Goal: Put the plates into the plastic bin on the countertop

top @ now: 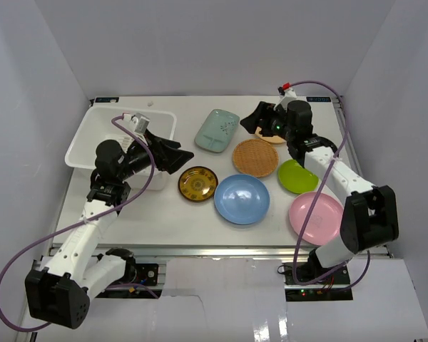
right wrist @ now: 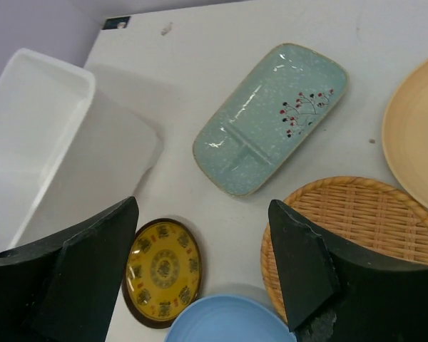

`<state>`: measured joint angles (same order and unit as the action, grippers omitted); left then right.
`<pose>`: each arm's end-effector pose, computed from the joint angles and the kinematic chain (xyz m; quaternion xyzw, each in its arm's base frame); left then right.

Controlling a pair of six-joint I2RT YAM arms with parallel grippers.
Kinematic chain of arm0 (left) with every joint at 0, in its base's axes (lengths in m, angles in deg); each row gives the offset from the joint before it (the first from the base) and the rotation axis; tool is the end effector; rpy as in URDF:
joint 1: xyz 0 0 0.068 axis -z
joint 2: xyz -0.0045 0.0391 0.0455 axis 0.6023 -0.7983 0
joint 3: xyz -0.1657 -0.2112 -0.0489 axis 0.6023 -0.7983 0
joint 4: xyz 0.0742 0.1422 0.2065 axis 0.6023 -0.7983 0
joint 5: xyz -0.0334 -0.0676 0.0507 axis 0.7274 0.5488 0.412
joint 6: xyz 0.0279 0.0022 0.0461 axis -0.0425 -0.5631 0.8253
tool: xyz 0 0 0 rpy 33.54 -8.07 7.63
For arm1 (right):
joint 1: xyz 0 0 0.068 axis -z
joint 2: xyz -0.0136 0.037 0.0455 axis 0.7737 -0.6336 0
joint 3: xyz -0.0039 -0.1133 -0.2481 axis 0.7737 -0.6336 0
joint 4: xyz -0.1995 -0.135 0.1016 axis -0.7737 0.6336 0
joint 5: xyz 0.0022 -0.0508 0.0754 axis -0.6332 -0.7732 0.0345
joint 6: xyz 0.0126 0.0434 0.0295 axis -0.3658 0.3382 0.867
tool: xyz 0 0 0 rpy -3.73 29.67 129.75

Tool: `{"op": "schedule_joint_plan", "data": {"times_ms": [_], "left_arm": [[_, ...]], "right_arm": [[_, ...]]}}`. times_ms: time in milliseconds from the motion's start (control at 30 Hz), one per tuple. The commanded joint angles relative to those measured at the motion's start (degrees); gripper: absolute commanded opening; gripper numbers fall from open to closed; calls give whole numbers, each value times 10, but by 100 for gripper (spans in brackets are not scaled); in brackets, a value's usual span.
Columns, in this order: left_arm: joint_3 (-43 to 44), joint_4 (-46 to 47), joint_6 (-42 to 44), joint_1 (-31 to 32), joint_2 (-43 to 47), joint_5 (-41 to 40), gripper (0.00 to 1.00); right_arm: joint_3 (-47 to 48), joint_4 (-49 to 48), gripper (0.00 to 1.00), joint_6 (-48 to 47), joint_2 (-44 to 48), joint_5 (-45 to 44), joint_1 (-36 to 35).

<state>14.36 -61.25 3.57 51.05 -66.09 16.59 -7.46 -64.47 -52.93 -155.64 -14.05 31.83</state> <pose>0.2102 -0.0767 0.3474 0.1678 0.6805 -0.4759 0.5314 0.3344 0.1246 0.3266 -0.0360 0.7663 0.3418 0.5428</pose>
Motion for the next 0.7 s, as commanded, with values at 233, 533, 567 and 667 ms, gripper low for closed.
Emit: {"op": "schedule_joint_plan", "data": {"times_ms": [233, 533, 567, 667], "left_arm": [[-7, 35, -37, 1, 32, 5, 98], [-16, 34, -46, 14, 40, -22, 98], [-14, 30, -46, 14, 37, -25, 97], [-16, 28, -43, 16, 46, -28, 97]], "right_arm": [[126, 22, 71, 6, -155, -178, -36], [280, 62, 63, 21, -304, -200, -58], [295, 71, 63, 21, -316, -201, -61], [328, 87, 63, 29, -358, -210, -73]]}}
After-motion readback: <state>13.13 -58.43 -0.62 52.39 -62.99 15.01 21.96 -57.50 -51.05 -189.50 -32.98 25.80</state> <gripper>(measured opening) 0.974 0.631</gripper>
